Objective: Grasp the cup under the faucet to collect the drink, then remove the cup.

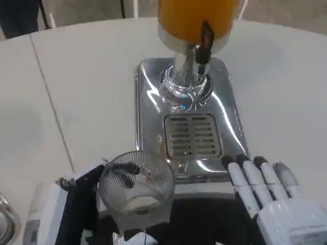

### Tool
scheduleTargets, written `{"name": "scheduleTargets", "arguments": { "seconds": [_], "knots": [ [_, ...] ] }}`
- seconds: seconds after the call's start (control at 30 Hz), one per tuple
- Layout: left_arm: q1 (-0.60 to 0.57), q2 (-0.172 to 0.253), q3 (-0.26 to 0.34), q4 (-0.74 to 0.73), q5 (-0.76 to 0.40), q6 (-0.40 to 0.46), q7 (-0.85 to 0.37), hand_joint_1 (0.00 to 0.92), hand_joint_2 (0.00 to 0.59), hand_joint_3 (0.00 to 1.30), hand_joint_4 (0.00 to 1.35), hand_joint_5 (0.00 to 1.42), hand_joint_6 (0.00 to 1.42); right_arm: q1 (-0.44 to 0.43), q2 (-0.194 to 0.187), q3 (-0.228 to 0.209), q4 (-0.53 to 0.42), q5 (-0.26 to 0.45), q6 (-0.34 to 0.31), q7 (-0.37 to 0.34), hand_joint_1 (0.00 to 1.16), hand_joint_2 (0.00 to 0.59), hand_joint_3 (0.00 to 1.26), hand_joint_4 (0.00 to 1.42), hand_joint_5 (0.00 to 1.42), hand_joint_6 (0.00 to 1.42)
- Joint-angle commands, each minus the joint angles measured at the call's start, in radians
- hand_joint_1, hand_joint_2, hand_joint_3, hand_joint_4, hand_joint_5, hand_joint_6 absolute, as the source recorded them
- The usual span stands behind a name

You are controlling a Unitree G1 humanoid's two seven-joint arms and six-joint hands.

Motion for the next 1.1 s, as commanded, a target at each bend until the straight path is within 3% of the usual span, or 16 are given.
{"name": "scheduleTargets", "arguments": {
  "seconds": [0.03,0.3,0.5,0.7,1.1],
  "knots": [
    [-0.007,-0.01,-0.007,-0.022,-0.005,-0.018,-0.009,0.549,0.004,1.01,1.07,1.4,1.42,0.037,0.002,0.006,-0.029,-0.004,-0.006,-0.017,0.32,0.554,0.0,0.0,0.0,0.0],
    [-0.008,-0.019,-0.011,-0.022,0.007,-0.014,-0.018,0.549,0.003,1.01,1.06,1.4,1.42,0.042,0.021,0.012,-0.03,-0.01,0.005,-0.024,0.33,0.554,0.0,0.0,0.0,0.0],
    [-0.075,-0.042,-0.02,0.036,0.038,0.014,-0.001,0.552,0.002,1.01,1.06,1.4,1.42,0.062,0.042,0.019,-0.029,-0.035,0.014,-0.031,0.33,0.554,0.0,0.0,0.0,0.0],
    [-0.227,-0.097,-0.041,0.163,0.071,0.081,0.05,0.556,0.0,1.01,1.06,1.4,1.42,0.117,0.047,0.024,-0.059,-0.052,0.013,-0.054,0.34,0.554,0.0,0.0,0.0,0.0],
    [-0.491,-0.146,-0.128,0.4,0.122,0.15,0.142,0.558,0.0,1.01,1.06,1.4,1.42,0.173,0.075,0.019,-0.129,-0.071,0.005,-0.036,0.34,0.554,0.0,0.0,0.0,0.0]
  ]
}}
